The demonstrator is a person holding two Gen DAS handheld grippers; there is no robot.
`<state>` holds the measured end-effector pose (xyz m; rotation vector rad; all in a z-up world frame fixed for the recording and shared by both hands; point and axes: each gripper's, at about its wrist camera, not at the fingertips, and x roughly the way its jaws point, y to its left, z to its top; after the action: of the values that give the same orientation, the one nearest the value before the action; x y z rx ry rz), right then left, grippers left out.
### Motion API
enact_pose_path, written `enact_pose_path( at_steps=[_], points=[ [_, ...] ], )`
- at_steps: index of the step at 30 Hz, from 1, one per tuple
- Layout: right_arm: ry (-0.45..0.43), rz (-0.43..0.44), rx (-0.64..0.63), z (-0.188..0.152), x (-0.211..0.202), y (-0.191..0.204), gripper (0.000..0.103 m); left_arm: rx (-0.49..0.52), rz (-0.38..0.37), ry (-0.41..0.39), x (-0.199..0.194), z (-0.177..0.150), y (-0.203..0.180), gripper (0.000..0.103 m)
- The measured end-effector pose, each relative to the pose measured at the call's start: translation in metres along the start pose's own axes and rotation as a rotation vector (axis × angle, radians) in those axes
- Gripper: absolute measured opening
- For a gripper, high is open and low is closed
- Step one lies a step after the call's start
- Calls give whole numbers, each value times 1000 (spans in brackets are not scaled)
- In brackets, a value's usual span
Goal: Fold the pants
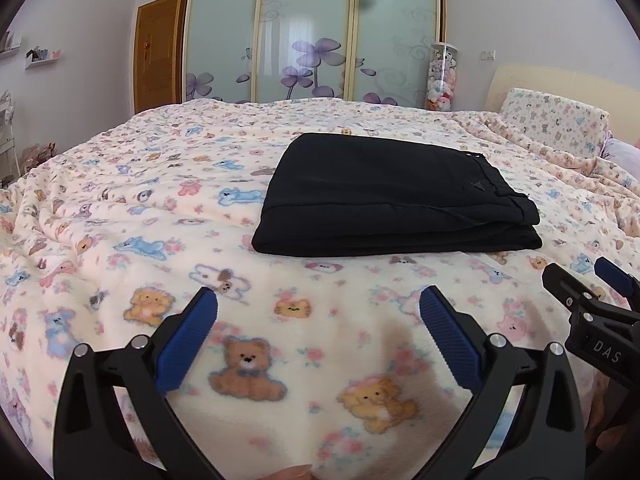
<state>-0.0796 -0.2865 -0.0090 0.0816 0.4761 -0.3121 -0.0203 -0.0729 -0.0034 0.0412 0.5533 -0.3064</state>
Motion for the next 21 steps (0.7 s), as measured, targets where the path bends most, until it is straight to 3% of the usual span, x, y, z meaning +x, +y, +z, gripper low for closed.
enact_pose_path(
  at_steps=[21],
  points=[
    [6,-2,6,-1,2,-2,102,37,4,7,2,-1,-5,101]
  ],
)
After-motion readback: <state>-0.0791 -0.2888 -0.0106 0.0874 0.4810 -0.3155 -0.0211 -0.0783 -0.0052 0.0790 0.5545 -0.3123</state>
